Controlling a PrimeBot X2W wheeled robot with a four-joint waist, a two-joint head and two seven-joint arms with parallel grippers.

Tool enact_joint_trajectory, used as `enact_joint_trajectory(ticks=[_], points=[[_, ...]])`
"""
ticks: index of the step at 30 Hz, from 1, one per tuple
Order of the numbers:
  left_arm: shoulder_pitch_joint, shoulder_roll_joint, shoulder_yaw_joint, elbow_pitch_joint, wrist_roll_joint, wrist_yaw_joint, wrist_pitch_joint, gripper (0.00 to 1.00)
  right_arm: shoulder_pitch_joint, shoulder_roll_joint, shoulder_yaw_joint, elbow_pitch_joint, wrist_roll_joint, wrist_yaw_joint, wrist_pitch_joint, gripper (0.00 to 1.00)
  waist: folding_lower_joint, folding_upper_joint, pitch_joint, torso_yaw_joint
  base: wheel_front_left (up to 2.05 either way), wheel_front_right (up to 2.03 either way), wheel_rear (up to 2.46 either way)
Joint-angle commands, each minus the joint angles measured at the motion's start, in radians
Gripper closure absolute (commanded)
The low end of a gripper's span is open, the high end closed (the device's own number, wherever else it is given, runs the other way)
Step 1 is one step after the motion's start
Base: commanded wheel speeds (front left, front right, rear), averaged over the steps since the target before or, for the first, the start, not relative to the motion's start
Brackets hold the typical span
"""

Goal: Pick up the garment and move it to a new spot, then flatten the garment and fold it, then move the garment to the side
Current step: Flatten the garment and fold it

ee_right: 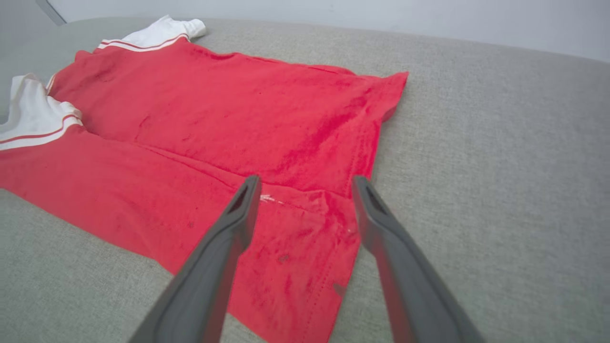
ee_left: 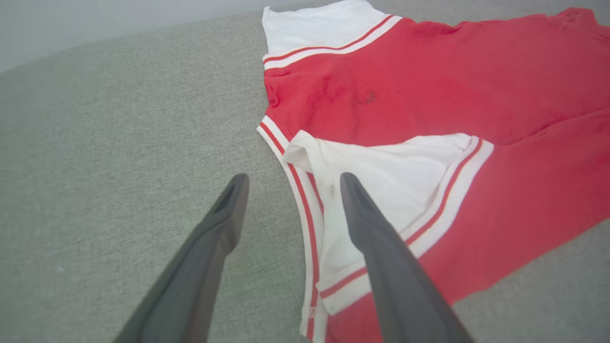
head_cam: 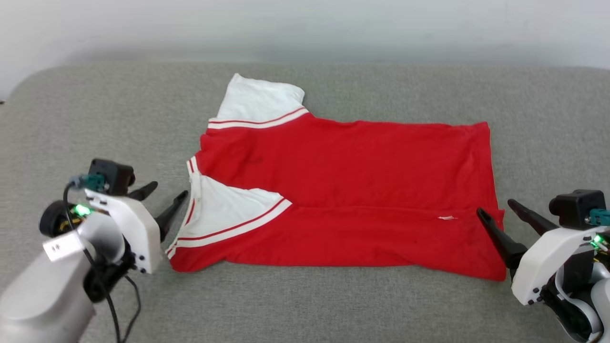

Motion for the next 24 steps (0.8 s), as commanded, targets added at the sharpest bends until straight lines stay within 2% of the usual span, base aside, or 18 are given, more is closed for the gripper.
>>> enact_joint_trajectory(ticks=[1, 3, 4, 7, 13, 18, 24], points=[[-0.024, 0.025, -0.009, -0.029, -0.02, 0.0, 0.05, 0.0, 0.017, 0.002, -0.007, -0.009, -0.005, -0.001, 0.007, 0.0, 0.0001, 0.0, -0.017, 0.014, 0.0, 0.0, 0.0], [-0.032, 0.048, -0.03, -0.073, -0.047, 0.0, 0.136, 0.0, 0.024, 0.006, -0.012, -0.017, -0.009, -0.001, 0.016, 0.0, 0.0001, 0.0, -0.025, 0.021, 0.0, 0.0, 0.0], [-0.032, 0.048, -0.03, -0.073, -0.047, 0.0, 0.136, 0.0, 0.024, 0.006, -0.012, -0.017, -0.009, -0.001, 0.016, 0.0, 0.0001, 0.0, -0.025, 0.021, 0.0, 0.0, 0.0], [-0.058, 0.083, -0.065, -0.129, -0.084, 0.0, 0.273, 0.0, 0.032, 0.012, -0.012, -0.024, -0.01, -0.001, 0.03, 0.0, 0.0001, 0.0, -0.031, 0.027, 0.0, 0.0, 0.0], [-0.098, 0.112, -0.118, -0.181, -0.147, 0.0, 0.519, 0.0, 0.026, 0.027, -0.011, -0.033, -0.016, -0.001, 0.041, 0.0, 0.0001, 0.0, -0.021, 0.026, 0.0, 0.0, 0.0], [-0.112, 0.103, -0.147, -0.151, -0.181, 0.0, 0.618, 0.0, 0.009, 0.032, -0.005, -0.033, -0.017, -0.001, 0.047, 0.0, 0.0001, 0.0, 0.006, 0.008, 0.0, 0.0, 0.0], [-0.113, 0.087, -0.172, -0.072, -0.205, 0.0, 0.652, 0.0, -0.017, 0.034, 0.001, -0.035, -0.021, -0.001, 0.048, 0.0, 0.0001, 0.0, 0.047, -0.025, 0.0, 0.0, 0.0]])
